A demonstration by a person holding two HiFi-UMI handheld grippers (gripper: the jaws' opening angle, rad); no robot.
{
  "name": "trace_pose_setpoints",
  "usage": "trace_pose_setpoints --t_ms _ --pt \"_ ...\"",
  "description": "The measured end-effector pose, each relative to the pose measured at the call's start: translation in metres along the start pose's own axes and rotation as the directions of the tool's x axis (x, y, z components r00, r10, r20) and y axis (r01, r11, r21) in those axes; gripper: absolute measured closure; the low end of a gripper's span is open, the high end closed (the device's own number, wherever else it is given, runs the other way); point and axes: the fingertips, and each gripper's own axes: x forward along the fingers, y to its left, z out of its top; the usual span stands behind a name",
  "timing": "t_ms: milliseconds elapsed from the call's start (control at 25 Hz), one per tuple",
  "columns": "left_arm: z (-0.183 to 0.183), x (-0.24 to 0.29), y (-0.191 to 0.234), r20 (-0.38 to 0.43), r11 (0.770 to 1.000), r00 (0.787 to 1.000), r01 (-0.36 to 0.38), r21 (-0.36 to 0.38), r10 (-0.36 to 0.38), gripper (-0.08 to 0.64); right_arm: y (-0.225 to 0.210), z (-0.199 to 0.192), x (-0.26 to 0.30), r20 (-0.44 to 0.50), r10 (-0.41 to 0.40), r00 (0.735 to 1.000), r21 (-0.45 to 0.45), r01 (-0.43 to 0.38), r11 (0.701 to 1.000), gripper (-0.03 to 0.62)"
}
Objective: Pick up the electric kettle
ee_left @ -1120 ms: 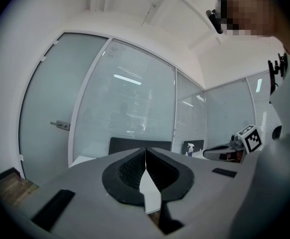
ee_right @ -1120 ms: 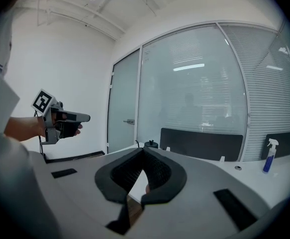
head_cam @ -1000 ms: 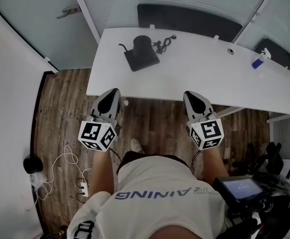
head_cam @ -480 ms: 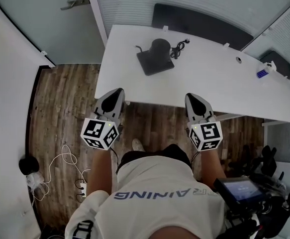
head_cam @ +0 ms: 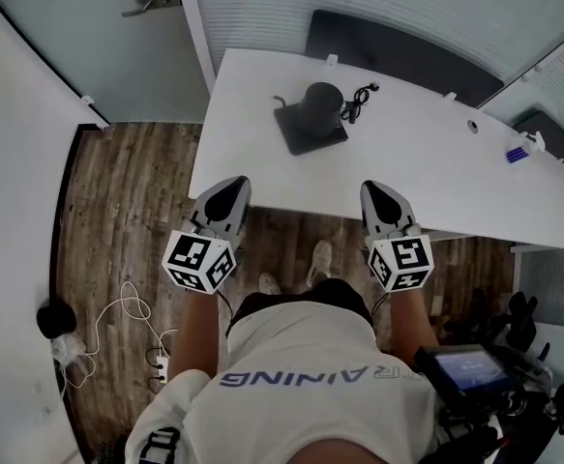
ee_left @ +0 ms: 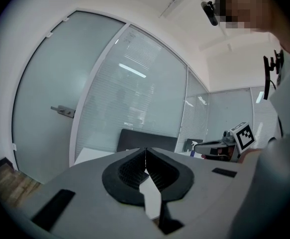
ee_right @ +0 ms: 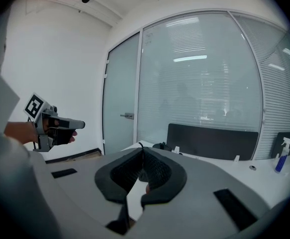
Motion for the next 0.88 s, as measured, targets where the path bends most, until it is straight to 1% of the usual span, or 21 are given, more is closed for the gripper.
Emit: trace_pose_setpoints --t_ms 120,240,440,720,800,880 --pt "0.003 0.015 0.0 0.002 1.0 1.0 -0.004 0.001 0.004 0.541 -0.012 0.0 0.012 0.006 0.013 1.0 0.011 -0.014 1.0 0.581" --pt "0.006 0.037 -0.001 0.001 1.0 1.0 -0.015 0.012 0.015 0.541 -0.036 0.001 0.027 0.015 0.021 1.0 0.02 -0.021 1.0 0.581" --pt "0.014 0.093 -0.001 0.002 0.999 0.999 -0.033 0.022 0.033 0.541 -0.091 0.002 0.058 0.029 0.03 0.999 0.034 -0.031 0.999 0.581" --pt "0.028 0.184 -0.023 0.016 0.996 0.997 -0.071 0.06 0.07 0.541 -0.181 -0.011 0.096 0.031 0.063 0.998 0.083 -0.065 0.994 0.581" --pt "0.028 0.202 -0.028 0.004 0.993 0.996 -0.087 0.084 0.087 0.541 -0.2 -0.017 0.105 0.028 0.077 0.997 0.095 -0.079 0.992 0.581" --pt "0.022 0.215 -0.031 -0.016 0.991 0.995 -0.096 0.092 0.098 0.541 -0.214 -0.025 0.113 0.023 0.084 0.996 0.107 -0.085 0.991 0.581"
